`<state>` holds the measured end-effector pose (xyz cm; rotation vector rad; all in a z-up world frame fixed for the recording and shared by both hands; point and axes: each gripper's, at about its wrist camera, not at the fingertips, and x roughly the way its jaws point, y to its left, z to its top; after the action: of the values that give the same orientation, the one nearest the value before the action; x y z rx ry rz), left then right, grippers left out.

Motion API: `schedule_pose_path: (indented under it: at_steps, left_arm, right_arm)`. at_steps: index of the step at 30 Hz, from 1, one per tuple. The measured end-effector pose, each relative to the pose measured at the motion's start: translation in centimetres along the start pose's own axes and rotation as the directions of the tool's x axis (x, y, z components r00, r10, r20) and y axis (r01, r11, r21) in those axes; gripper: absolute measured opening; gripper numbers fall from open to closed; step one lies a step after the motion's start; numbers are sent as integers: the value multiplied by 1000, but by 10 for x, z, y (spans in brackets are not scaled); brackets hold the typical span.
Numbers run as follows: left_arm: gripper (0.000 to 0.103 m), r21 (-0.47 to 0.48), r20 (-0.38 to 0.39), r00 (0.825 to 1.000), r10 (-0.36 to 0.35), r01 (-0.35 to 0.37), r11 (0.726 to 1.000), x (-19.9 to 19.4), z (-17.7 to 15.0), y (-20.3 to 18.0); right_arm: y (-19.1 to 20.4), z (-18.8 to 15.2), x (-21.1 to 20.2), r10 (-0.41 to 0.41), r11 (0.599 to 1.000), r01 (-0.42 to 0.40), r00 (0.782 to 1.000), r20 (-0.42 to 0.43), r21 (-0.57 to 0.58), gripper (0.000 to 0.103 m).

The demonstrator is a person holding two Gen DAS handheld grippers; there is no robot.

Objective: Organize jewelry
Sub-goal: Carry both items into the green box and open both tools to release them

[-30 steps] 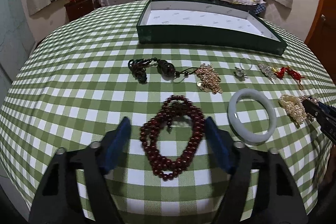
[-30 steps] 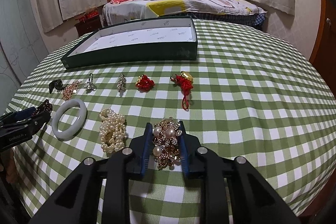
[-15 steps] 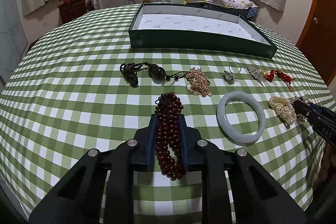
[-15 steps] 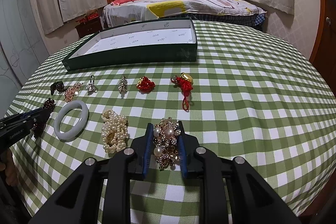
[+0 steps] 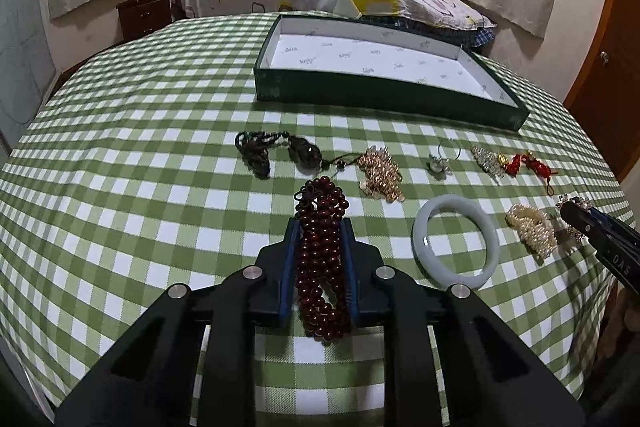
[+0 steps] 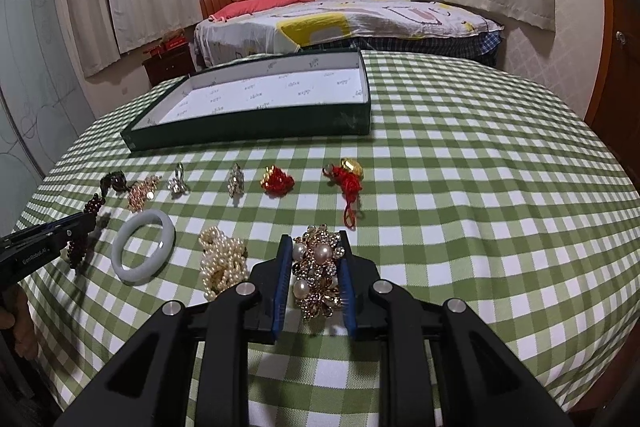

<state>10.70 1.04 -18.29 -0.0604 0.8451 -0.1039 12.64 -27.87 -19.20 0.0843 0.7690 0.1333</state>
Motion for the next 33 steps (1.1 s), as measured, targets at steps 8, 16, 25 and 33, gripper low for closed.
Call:
schedule_pose_path:
  at_steps: [8,16,25,33]
  left_arm:
    - [20,13,67,997,-22,21,1000,-16,28,-9]
    - [20,29,138,988,-72,68,997,-11,85,-25]
    - [20,61,201,975,-98,88,994,21,153,-47]
    - [20,75,67,994,-84,79,994,93,156,-54]
  right_arm:
    - [9,29,-17,22,1000,-20,997,70,-16,23]
    - [16,87,-5,46,999,-42,988,150,-33,23]
    - [15,145,27,41,998,-31,976,215,-48,23]
    - [4,139,96,25,999,-23,998,65,-33,23]
